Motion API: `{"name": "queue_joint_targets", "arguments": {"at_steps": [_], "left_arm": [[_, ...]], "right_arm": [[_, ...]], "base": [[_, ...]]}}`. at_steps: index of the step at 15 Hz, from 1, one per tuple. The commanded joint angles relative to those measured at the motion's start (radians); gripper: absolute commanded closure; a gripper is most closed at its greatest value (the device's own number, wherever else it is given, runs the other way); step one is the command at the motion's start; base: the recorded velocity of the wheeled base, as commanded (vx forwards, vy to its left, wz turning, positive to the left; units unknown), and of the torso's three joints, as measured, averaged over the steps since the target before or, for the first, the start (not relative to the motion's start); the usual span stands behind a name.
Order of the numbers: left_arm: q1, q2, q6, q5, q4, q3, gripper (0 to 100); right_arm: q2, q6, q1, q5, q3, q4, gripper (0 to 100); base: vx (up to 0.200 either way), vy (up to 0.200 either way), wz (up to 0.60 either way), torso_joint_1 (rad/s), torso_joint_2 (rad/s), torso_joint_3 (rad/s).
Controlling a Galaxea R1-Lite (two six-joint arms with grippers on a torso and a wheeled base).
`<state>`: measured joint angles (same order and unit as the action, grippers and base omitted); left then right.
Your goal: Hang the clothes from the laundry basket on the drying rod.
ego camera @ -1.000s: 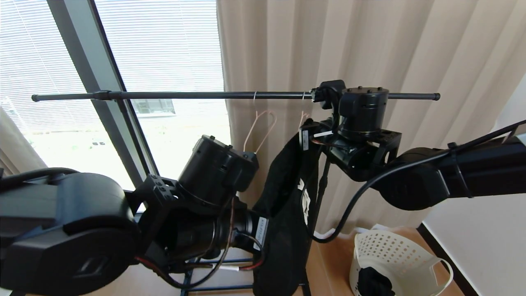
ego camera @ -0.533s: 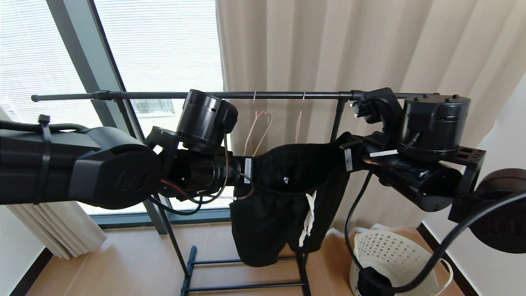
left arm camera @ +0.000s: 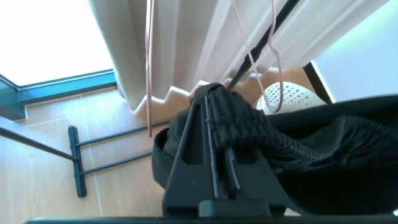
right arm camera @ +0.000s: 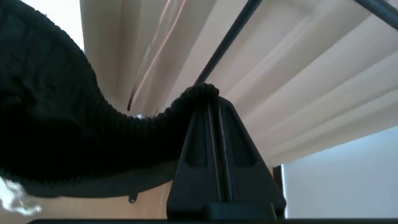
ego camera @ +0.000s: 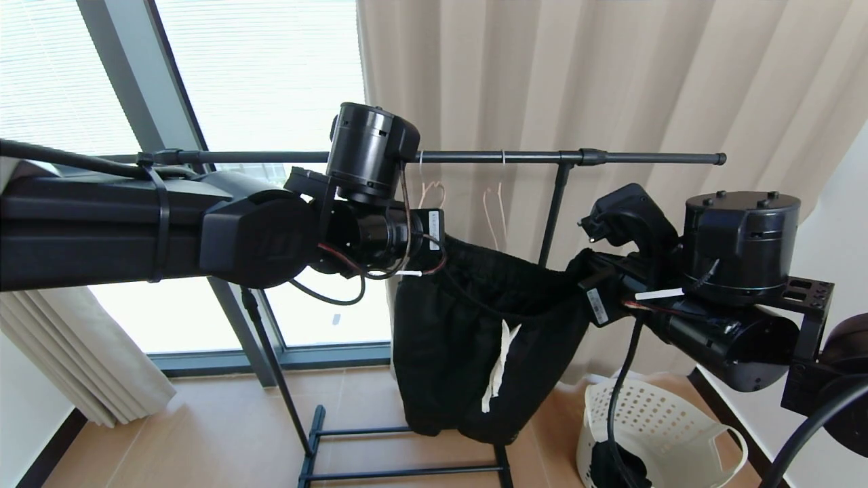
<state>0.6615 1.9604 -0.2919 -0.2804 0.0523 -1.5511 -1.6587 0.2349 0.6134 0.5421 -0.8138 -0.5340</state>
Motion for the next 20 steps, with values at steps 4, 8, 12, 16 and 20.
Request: {"name": "queue_joint_targets", "arguments": {"at_steps": [4, 8, 12, 16, 20], "left_arm": [[0.018, 0.038, 0.007, 0.000, 0.004, -0.090, 100], [0.035, 0.061, 0.011, -0.008, 0.007, -0.149, 100], [0.041, 0.084, 0.011, -0.026, 0.007, -0.196, 100], [0.041, 0.092, 0.008, -0.057, 0.004, -0.238, 100], [0.041, 0.092, 0.005, -0.057, 0.001, -0.250, 100]], "right_arm": [[-0.003, 0.026, 0.002, 0.002, 0.048, -0.003, 100], [-0.009, 0.087, 0.000, 0.001, 0.090, -0.003, 100], [-0.015, 0.126, -0.006, -0.027, 0.117, -0.001, 0], [-0.012, 0.138, -0.011, -0.131, 0.151, -0.003, 0], [0.008, 0.138, -0.012, -0.383, 0.202, -0.014, 0]], "base": [[0.000, 0.000, 0.00, 0.000, 0.00, 0.000], [0.000, 0.000, 0.00, 0.000, 0.00, 0.000], [0.000, 0.000, 0.00, 0.000, 0.00, 0.000], [0.000, 0.000, 0.00, 0.000, 0.00, 0.000], [0.000, 0.000, 0.00, 0.000, 0.00, 0.000]]}}
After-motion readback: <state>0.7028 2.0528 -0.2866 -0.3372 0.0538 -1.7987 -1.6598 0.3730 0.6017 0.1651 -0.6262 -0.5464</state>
